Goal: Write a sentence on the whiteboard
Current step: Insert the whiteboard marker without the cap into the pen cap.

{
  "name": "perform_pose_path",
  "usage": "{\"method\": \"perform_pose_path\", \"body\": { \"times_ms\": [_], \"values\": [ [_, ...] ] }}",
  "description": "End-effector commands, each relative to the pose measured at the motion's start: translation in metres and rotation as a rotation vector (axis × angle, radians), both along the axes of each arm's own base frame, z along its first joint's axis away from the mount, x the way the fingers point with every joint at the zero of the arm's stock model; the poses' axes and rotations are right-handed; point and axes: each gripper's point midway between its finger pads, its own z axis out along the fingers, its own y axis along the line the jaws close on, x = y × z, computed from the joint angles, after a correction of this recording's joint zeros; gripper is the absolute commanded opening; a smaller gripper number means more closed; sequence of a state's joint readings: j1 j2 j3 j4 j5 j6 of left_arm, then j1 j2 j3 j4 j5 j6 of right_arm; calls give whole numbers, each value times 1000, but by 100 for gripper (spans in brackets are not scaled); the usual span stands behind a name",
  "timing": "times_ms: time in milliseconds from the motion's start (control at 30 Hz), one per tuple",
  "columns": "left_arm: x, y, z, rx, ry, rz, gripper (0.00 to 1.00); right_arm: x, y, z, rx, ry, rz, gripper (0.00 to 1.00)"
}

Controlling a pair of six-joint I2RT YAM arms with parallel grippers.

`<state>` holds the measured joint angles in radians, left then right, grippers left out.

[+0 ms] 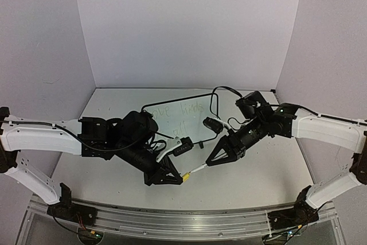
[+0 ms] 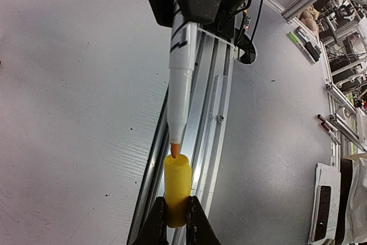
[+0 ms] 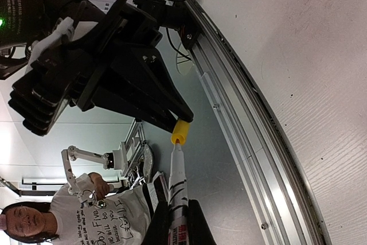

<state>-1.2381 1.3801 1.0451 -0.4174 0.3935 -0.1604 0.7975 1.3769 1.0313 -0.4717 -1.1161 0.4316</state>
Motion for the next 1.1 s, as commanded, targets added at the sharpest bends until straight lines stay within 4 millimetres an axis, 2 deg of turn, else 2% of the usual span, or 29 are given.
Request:
{"method": "perform_pose_path", "body": {
  "times_ms": [0, 533, 1067],
  "values": [
    [-1, -10, 14, -54, -9, -17, 0, -3, 3, -3, 7, 10, 21, 0],
    [-1, -14, 15, -54, -13, -27, 0, -7, 9, -8, 0, 22, 48, 0],
    [1, -37, 22, -62, -52, -105, 0, -15, 27, -25, -36, 31, 106, 0]
  ]
}}
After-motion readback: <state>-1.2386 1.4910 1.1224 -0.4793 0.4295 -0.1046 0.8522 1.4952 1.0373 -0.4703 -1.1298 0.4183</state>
